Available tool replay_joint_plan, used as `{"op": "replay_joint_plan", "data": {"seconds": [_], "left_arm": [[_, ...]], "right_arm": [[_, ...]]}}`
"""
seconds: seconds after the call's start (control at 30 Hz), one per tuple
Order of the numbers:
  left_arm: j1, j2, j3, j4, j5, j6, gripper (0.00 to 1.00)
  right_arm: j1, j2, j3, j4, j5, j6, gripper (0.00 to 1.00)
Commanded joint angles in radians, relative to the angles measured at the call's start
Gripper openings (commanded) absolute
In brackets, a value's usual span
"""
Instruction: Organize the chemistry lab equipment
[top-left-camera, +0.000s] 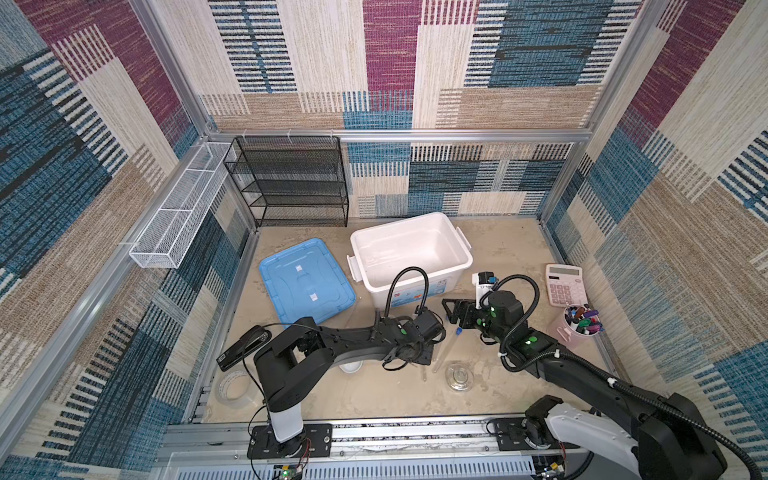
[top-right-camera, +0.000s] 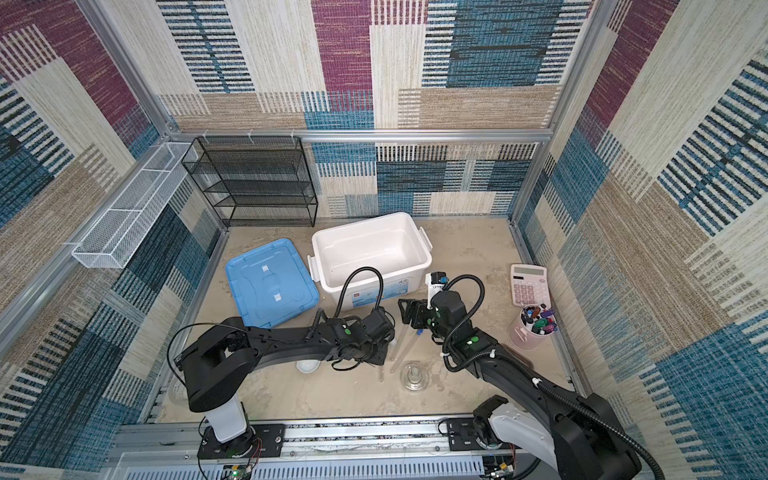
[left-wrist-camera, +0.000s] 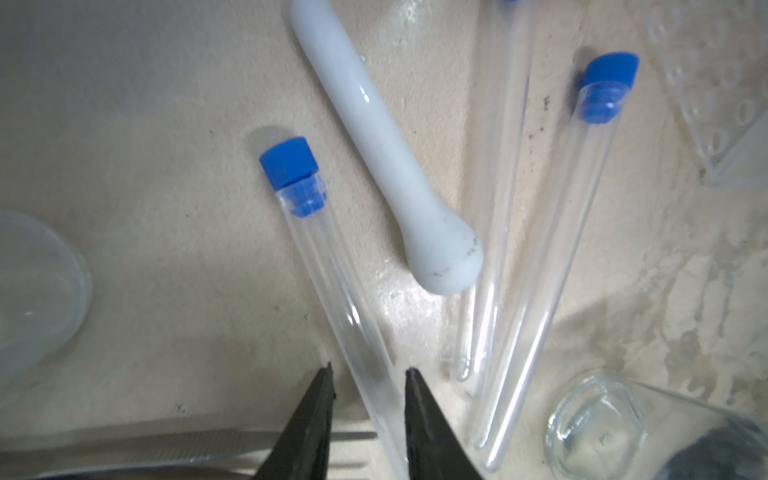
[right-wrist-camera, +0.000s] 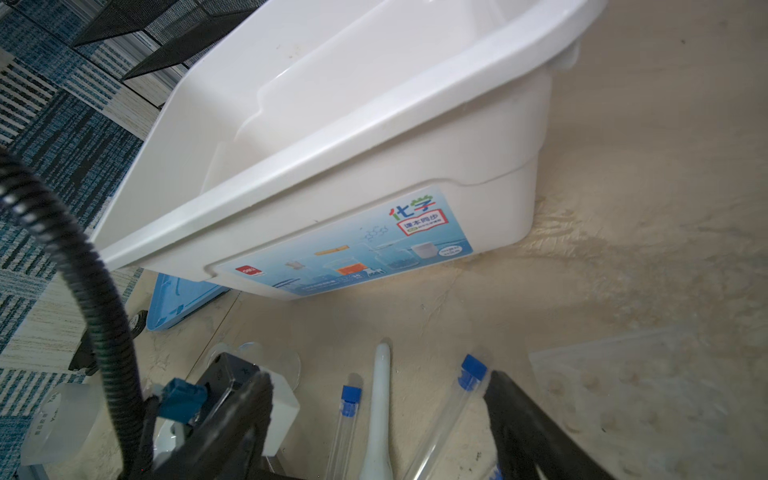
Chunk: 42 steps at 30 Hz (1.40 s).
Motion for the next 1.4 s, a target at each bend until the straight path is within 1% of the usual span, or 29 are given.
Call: {"op": "replay_joint_plan", "data": {"seconds": [0.0, 0.2, 0.27, 0.73, 0.9, 1.0, 1.1, 1.27, 1.37], "left_arm": [[0.000, 0.009, 0.013, -0.031, -0.018, -0.014, 0.32], [0.000, 0.018, 0.016, -0.033, -0.023, -0.022, 0.27], [0.000, 0.021, 0.018, -0.031, -0.024, -0.025, 0.23], [0.003, 0.022, 0.016, -0.018, -0.033, -0.037, 0.17], [0.002, -0.022, -0.009, 0.031, -0.050, -0.036, 0.15], [0.003, -0.072, -0.032, 0.071, -0.076, -0.021, 0.14], [0.002, -0.117, -0.042, 0.097, -0.099, 0.025, 0.14], [0.002, -0.168, -0.041, 0.115, -0.132, 0.117, 0.13], [0.002, -0.199, -0.071, 0.168, -0.147, 0.161, 0.13]], "right_arm": [[-0.006, -0.002, -0.004, 0.000, -0.014, -0.014, 0.83], [-0.014, -0.008, -0.007, 0.000, -0.022, -0.014, 0.83], [-0.017, -0.012, -0.011, -0.001, -0.025, -0.014, 0.83], [-0.027, -0.031, -0.020, -0.002, -0.036, -0.011, 0.83], [-0.026, -0.029, -0.039, 0.045, -0.118, -0.025, 0.80], [-0.026, -0.014, -0.030, 0.044, -0.163, -0.042, 0.76], [-0.034, 0.002, -0.021, 0.046, -0.213, -0.053, 0.74], [-0.064, 0.043, -0.008, 0.085, -0.339, -0.035, 0.71], [-0.070, 0.059, -0.003, 0.125, -0.410, -0.026, 0.70]]}}
